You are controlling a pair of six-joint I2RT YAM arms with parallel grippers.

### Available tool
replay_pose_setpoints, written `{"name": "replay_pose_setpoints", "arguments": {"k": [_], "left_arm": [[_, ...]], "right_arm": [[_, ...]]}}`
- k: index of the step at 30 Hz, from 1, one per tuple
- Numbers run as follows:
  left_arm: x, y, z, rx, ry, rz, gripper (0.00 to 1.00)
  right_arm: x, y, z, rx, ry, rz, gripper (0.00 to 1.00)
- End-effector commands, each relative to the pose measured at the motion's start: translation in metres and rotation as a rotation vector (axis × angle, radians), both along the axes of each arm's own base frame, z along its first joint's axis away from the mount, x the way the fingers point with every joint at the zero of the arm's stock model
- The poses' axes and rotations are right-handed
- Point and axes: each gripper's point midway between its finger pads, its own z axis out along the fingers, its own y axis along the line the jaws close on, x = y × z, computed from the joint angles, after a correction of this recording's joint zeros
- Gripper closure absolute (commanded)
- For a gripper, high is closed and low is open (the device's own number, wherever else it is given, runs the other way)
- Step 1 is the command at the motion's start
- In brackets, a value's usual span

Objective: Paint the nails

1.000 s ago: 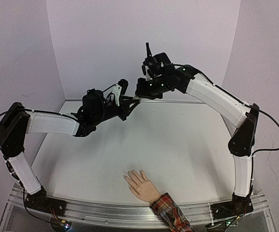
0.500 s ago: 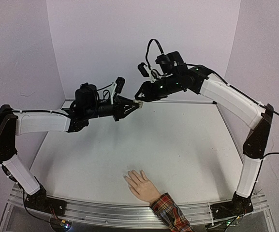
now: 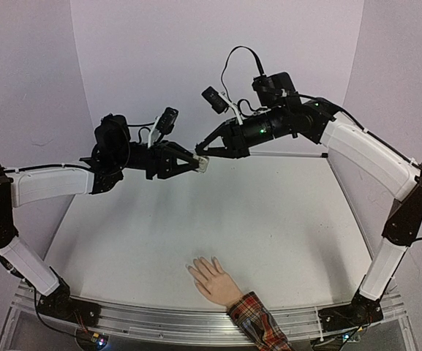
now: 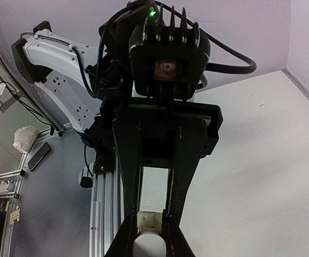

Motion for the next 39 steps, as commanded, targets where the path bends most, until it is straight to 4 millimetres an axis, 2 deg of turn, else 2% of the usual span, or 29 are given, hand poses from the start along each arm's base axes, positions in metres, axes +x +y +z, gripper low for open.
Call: {"name": "replay_pose_setpoints", "arguments": {"k": [1,2,4,8,9,13,16,17,23,35,39], "left_arm": [[0.019,0.003,0.035,-0.080,-0.095,0.112,1.00],[0.028,0.004,0.033,-0.076,-0.107,0.179,1.00],[0.049,0.009,0.029,-0.068,-0.128,0.336,1.00],[0.082,0.019,0.017,-0.042,-0.174,0.578,1.00],[0.088,0.021,0.015,-0.036,-0.188,0.631,1.00],[0.105,0.021,0.006,0.012,-0.292,0.817,1.00],[0.116,0.019,0.002,0.026,-0.308,0.871,1.00],[0.118,0.018,0.001,0.027,-0.309,0.875,1.00],[0.124,0.011,0.003,0.027,-0.307,0.880,1.00],[0.120,-0.004,-0.001,0.039,-0.302,0.852,1.00],[0.118,-0.006,-0.002,0.043,-0.300,0.846,1.00]], "right_arm": [[-0.009,0.001,-0.001,-0.010,0.039,0.009,0.75],[-0.002,-0.002,0.000,-0.022,0.042,-0.047,0.62],[0.019,-0.008,-0.002,-0.054,0.067,-0.206,0.47],[0.062,-0.028,-0.015,-0.101,0.129,-0.539,0.26],[0.069,-0.033,-0.018,-0.105,0.148,-0.606,0.26],[0.095,-0.043,-0.025,-0.083,0.233,-0.828,0.24],[0.109,-0.035,-0.025,-0.062,0.238,-0.906,0.25],[0.111,-0.030,-0.020,-0.045,0.238,-0.906,0.26],[0.117,-0.012,-0.010,-0.021,0.205,-0.931,0.32],[0.128,-0.007,-0.021,-0.046,0.167,-1.009,0.54],[0.129,-0.005,-0.020,-0.048,0.154,-1.009,0.54]]}}
